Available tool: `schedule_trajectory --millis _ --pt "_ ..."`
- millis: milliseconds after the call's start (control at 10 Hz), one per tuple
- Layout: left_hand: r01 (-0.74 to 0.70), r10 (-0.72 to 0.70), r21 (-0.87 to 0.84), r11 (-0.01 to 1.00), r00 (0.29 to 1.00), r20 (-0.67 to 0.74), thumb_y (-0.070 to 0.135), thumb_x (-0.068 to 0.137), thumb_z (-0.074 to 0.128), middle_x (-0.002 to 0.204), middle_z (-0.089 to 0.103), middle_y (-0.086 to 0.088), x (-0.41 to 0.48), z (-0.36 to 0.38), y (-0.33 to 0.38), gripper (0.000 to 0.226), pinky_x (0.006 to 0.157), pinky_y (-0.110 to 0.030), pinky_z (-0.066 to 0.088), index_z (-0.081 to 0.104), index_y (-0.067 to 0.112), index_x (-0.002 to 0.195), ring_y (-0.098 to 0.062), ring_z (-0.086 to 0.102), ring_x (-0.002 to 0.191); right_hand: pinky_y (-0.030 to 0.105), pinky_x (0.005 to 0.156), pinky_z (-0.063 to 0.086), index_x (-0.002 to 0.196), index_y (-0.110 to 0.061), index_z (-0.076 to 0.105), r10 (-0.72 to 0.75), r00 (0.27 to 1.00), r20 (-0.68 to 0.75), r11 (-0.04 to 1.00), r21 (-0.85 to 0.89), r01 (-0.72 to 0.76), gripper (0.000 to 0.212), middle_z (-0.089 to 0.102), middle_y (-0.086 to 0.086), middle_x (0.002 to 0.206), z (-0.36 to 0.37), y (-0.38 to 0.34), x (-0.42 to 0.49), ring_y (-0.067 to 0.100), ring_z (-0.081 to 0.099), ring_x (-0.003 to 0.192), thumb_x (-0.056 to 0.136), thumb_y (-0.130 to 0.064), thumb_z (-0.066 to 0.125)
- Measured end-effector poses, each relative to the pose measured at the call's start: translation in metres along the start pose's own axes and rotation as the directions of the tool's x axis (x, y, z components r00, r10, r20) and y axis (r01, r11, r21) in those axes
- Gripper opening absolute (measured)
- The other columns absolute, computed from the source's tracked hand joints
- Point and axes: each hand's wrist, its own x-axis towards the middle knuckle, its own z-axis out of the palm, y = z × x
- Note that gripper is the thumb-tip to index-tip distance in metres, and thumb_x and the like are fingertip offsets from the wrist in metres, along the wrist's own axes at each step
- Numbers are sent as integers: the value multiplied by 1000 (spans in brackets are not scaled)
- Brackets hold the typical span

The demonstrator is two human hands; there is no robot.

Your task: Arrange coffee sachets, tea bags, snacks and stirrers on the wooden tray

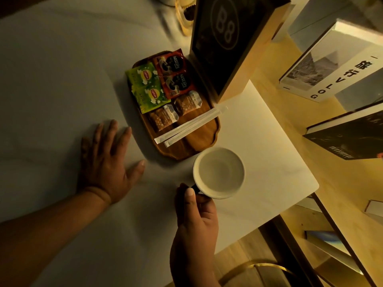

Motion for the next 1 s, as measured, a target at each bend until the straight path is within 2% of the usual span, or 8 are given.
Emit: schedule_trajectory --millis 200,300,400,500,700,900,1000 --pt "6 -6 11 1000 1000 -7 67 83 39 169 15 -13 2 1 -1 90 117 -68 14 19 27 161 -41 13 154 37 92 58 107 -29 77 42 999 -3 999 -2 -42 35 79 1 111 8 4 3 18 73 106 74 -38 72" --pt "7 -6 9 1000 1000 -6 66 83 39 169 15 -13 2 1 0 90 117 -68 15 19 26 161 -41 13 154 34 87 58 102 -37 79 47 999 16 998 -37 -46 23 79 -2 108 10 3 2 14 74 101 80 -39 69" --pt "8 -8 14 1000 1000 6 66 83 40 169 14 -12 1 -1 1 90 116 -68 16 20 26 161 -41 13 155 29 76 57 95 -45 77 38 999 28 993 -113 -34 16 79 -6 94 10 3 4 13 73 87 92 -33 67" --pt "11 -12 18 1000 1000 22 66 84 40 169 14 -12 0 -2 1 90 116 -68 17 19 26 161 -40 12 155 29 75 57 94 -47 76 53 998 25 991 -128 -49 19 78 -6 93 12 1 4 14 73 86 94 -31 66" --pt "14 -14 11 1000 999 39 68 83 38 170 14 -12 3 -6 5 90 117 -69 18 21 26 160 -39 11 155 35 81 59 109 -26 74 64 997 33 996 -72 -61 18 80 4 103 14 1 5 22 76 97 93 -28 67" --pt "33 -31 -49 998 999 39 68 81 40 169 16 -11 -1 -10 -2 90 118 -69 15 25 27 159 -39 12 155 35 76 60 106 -20 73 31 999 11 997 -76 -30 36 80 6 99 19 8 6 24 77 93 76 -41 75" --pt "10 -10 -138 990 1000 2 66 79 48 166 24 -14 2 -7 1 87 119 -67 15 35 24 155 -42 18 153 35 75 59 96 -21 72 -27 1000 -14 976 -214 23 25 80 3 90 19 15 -3 22 76 87 85 -43 72"
